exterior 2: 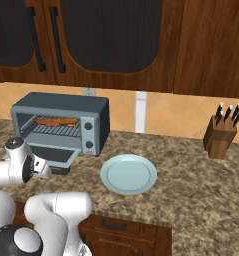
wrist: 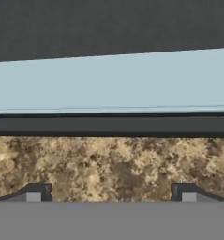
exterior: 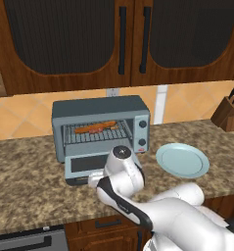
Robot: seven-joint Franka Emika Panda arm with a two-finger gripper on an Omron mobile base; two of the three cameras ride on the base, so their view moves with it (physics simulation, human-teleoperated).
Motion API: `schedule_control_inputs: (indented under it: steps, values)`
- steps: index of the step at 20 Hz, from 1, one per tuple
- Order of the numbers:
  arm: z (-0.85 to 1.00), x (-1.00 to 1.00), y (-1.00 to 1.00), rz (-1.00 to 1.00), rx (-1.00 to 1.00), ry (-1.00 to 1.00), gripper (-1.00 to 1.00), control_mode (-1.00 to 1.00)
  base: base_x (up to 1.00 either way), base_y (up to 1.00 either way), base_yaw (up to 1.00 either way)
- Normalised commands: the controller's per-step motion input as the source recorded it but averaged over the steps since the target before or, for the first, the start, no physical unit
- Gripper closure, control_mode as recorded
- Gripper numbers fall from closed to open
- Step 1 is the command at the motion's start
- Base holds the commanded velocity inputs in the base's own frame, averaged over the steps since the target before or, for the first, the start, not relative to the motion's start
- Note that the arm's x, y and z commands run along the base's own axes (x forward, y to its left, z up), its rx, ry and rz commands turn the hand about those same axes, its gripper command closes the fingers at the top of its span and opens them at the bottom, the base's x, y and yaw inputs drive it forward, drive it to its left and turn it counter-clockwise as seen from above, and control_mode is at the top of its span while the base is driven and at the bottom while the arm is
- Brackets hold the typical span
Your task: Pick up the kebab skewer and baguette bread, and place them inside the toaster oven. Close the toaster oven door and start by setting the timer.
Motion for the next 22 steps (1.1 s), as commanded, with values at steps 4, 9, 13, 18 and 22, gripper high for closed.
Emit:
schedule_control_inputs:
  steps: [4, 9, 13, 18, 22]
  values:
    - [-0.16, 0.20, 0.05, 0.08, 0.00, -0.08, -1.00, -1.00, 0.00, 0.00, 0.00]
    - [-0.20, 0.20, 0.01, 0.03, 0.00, -0.05, -1.00, -1.00, 0.00, 0.00, 0.00]
    - [-0.05, 0.26, 0.00, 0.00, 0.00, -0.03, -1.00, -1.00, 0.00, 0.00, 0.00]
    - [-0.01, 0.27, 0.00, 0.00, 0.00, -0.05, -1.00, -1.00, 0.00, 0.00, 0.00]
    - [-0.01, 0.26, 0.00, 0.00, 0.00, -0.09, -1.00, -1.00, 0.00, 0.00, 0.00]
